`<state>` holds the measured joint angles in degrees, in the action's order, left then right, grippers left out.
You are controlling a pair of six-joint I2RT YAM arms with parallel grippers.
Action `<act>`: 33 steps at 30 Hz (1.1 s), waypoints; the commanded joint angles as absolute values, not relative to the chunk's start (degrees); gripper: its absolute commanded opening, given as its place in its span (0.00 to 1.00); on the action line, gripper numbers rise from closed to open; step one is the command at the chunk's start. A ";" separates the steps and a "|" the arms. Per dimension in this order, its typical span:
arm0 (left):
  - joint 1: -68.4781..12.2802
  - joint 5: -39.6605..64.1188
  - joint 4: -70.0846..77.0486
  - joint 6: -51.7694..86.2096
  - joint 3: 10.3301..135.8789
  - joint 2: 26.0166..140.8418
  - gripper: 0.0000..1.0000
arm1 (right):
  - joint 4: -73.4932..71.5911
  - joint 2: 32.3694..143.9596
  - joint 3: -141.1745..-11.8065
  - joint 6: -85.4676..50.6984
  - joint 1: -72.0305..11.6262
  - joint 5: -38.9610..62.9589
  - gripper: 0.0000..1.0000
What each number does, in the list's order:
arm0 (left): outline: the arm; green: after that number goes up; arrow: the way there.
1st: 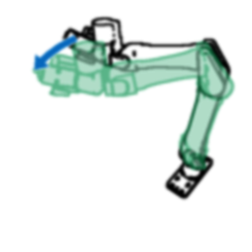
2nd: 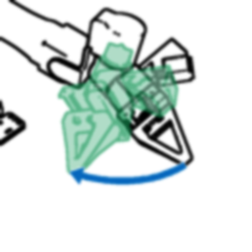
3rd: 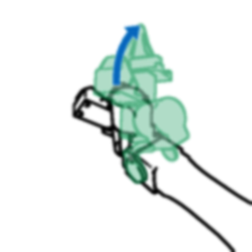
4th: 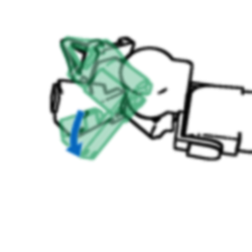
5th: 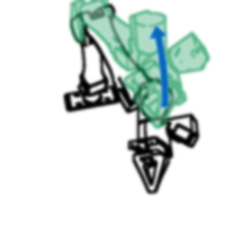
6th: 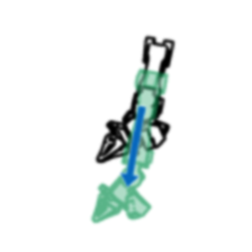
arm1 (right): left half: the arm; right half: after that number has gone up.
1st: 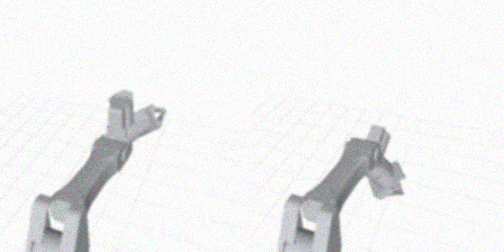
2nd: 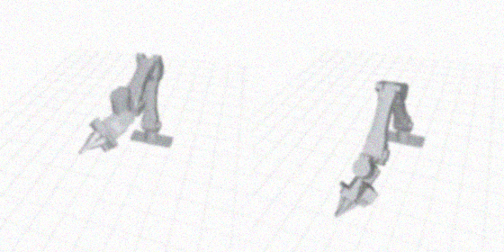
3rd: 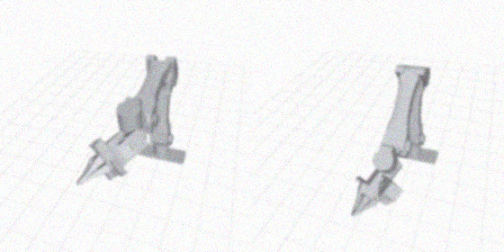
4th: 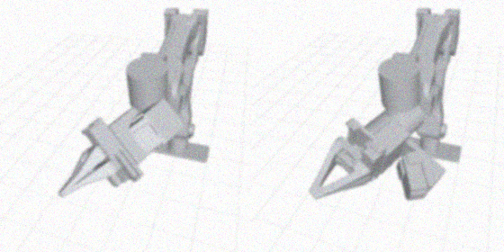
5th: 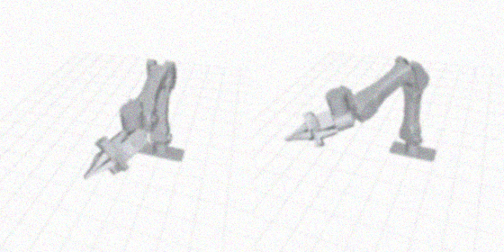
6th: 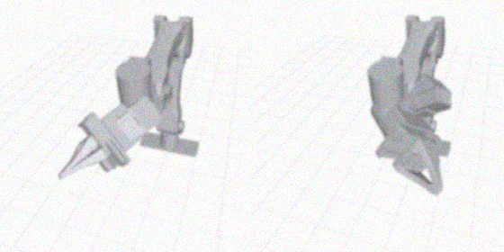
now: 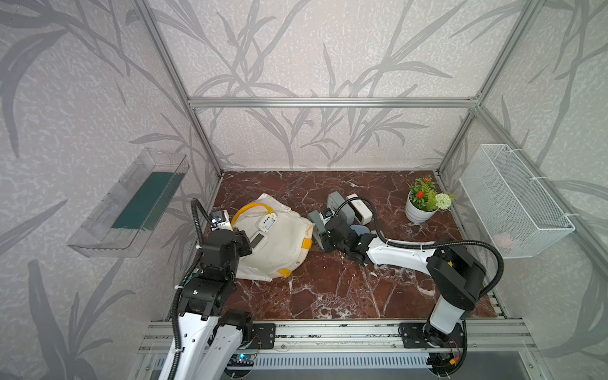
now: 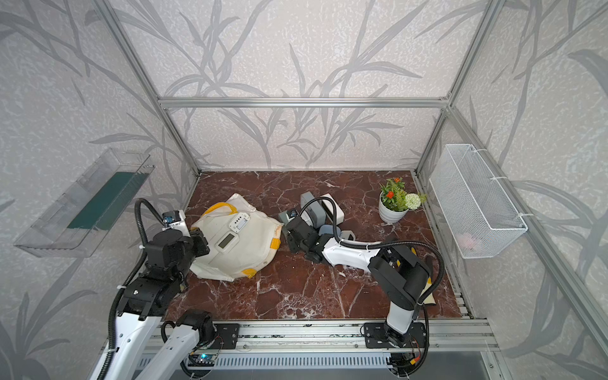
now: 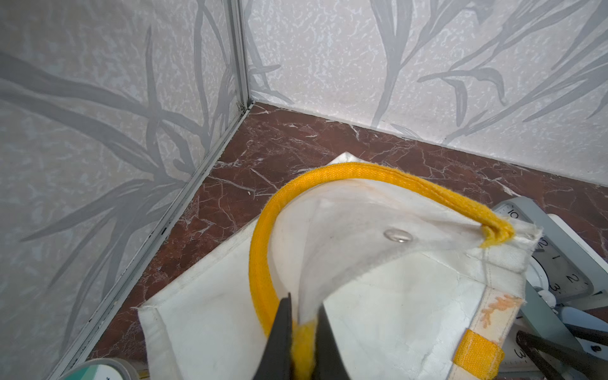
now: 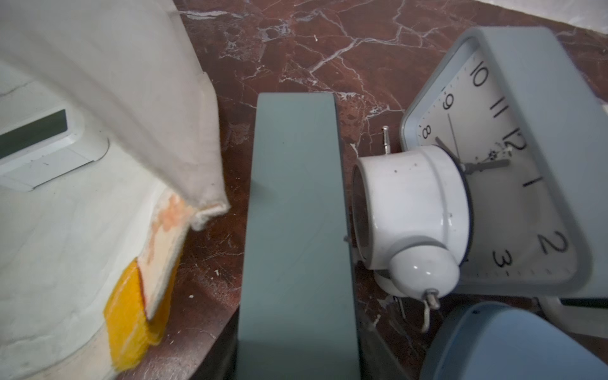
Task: Take the alarm clock out of the canvas bag
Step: Place the alarm at the center of the board.
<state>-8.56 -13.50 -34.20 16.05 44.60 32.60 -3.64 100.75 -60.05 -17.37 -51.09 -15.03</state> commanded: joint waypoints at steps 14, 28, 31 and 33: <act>-8.33 -9.33 -30.23 14.28 42.31 29.58 0.00 | -5.24 89.96 -57.01 -18.67 -50.76 -14.14 0.76; -8.26 -1.27 -29.00 12.26 41.84 28.21 0.00 | -4.09 81.01 -56.76 -32.50 -56.86 -7.87 0.76; -8.32 0.16 -29.01 12.61 41.84 28.21 0.00 | -7.56 81.05 -54.94 -34.02 -57.44 -4.49 0.75; -8.27 0.92 -28.92 12.91 41.95 28.17 0.00 | -9.19 80.78 -53.68 -35.16 -57.55 -2.70 0.74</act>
<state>-8.47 -2.00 -32.12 13.06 41.89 28.95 -6.15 81.32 -55.13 -31.77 -57.58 -6.15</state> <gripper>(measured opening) 0.083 0.746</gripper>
